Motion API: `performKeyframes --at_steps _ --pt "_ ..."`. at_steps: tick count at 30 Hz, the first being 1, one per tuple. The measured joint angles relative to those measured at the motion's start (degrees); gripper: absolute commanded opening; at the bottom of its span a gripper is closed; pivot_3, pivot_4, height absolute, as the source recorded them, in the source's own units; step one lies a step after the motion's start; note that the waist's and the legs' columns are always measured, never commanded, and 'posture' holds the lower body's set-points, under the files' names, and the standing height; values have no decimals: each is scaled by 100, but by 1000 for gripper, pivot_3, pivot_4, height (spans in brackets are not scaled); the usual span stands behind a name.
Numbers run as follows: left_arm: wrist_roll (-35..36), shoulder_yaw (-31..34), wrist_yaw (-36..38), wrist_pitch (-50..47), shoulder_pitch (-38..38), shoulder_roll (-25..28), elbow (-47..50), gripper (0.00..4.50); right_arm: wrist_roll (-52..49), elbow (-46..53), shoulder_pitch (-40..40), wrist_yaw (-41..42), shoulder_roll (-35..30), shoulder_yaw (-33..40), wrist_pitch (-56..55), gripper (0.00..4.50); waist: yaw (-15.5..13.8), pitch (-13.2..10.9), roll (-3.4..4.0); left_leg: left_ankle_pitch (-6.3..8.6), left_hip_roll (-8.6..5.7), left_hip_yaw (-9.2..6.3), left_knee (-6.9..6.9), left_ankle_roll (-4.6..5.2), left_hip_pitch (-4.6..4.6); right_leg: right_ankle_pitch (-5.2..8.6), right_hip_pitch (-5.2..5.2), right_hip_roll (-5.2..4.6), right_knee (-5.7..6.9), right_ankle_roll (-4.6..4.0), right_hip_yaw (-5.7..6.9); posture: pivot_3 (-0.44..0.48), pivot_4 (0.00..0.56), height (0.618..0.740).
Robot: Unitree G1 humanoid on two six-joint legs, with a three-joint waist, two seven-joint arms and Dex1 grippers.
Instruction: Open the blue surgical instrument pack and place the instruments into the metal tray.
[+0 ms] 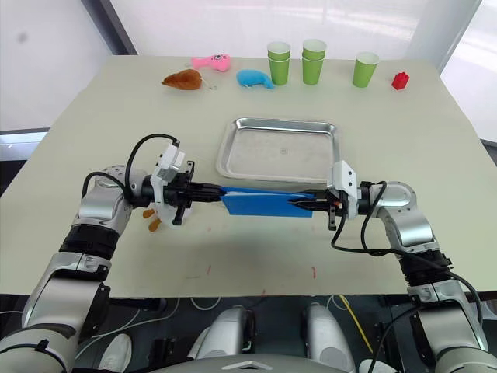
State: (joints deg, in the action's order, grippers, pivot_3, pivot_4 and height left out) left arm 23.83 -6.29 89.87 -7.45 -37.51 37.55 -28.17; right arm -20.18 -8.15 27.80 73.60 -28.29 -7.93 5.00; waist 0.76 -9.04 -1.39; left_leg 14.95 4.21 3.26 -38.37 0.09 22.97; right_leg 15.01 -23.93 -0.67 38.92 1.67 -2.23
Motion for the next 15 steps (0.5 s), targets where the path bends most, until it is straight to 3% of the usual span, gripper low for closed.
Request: performKeyframes --at_steps 6,7,9,15 --pt "-73 -56 0 -7 29 -72 -13 39 -55 37 0 58 -96 -3 357 0 1 0 0 0 0 0 0 0 0 0 0 0 0 0 0 0 150 740" --pt "-103 -56 0 8 30 -87 -23 0 -56 42 0 68 -105 -4 398 742 1 0 0 0 0 0 0 0 0 0 0 0 0 0 0 0 150 740" --pt "-135 -59 0 50 29 -151 -41 0 -56 51 0 79 -106 -16 483 1429 -1 0 0 0 0 0 0 0 0 0 0 0 0 0 0 0 150 740" --pt "-235 -89 0 161 28 -251 -181 0 -44 64 0 72 -88 -22 460 4418 1 0 0 0 0 0 0 0 0 0 0 0 0 0 0 0 150 740"
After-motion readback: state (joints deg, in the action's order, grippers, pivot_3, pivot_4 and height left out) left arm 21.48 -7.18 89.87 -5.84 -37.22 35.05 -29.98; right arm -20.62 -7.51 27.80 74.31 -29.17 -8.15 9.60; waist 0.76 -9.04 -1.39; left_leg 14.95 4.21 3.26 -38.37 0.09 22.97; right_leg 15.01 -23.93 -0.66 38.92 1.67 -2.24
